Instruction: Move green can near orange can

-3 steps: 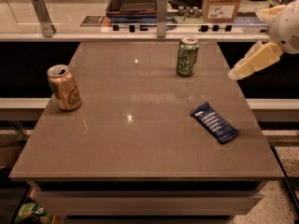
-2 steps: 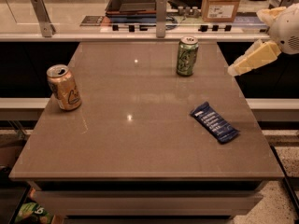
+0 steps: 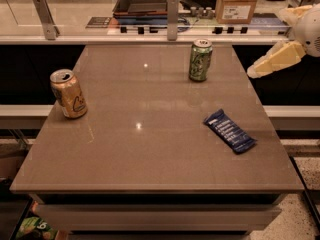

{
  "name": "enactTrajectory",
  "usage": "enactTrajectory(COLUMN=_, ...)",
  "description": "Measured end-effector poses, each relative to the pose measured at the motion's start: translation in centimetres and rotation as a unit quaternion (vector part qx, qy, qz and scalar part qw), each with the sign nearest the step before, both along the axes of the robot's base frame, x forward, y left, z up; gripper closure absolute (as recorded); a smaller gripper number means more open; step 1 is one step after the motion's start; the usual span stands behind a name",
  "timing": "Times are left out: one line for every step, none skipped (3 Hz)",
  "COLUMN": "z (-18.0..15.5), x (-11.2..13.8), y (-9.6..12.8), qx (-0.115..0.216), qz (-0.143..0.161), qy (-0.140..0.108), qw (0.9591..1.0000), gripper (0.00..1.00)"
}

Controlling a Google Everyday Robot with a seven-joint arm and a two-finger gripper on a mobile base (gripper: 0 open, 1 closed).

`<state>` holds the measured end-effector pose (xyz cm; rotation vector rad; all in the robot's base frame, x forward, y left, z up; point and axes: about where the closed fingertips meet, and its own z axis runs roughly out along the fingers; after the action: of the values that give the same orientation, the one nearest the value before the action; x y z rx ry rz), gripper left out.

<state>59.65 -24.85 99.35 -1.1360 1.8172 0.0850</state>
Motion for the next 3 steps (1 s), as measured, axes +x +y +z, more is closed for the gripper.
enactTrajectory(z=-1.0, x=1.1, y=1.5, qx=0.036, qz=0.017, qy=0.008, qw=0.9992, gripper=0.00)
enactTrajectory(z=-2.1, x=2.3, y=4.0, qx=0.069, qz=0.041, qy=0.018, qw=0.9966, gripper=0.00)
enactTrajectory(z=-3.1, x=3.2, y=6.1, qx=0.088, qz=0.051, qy=0.027, qw=0.9945, gripper=0.00)
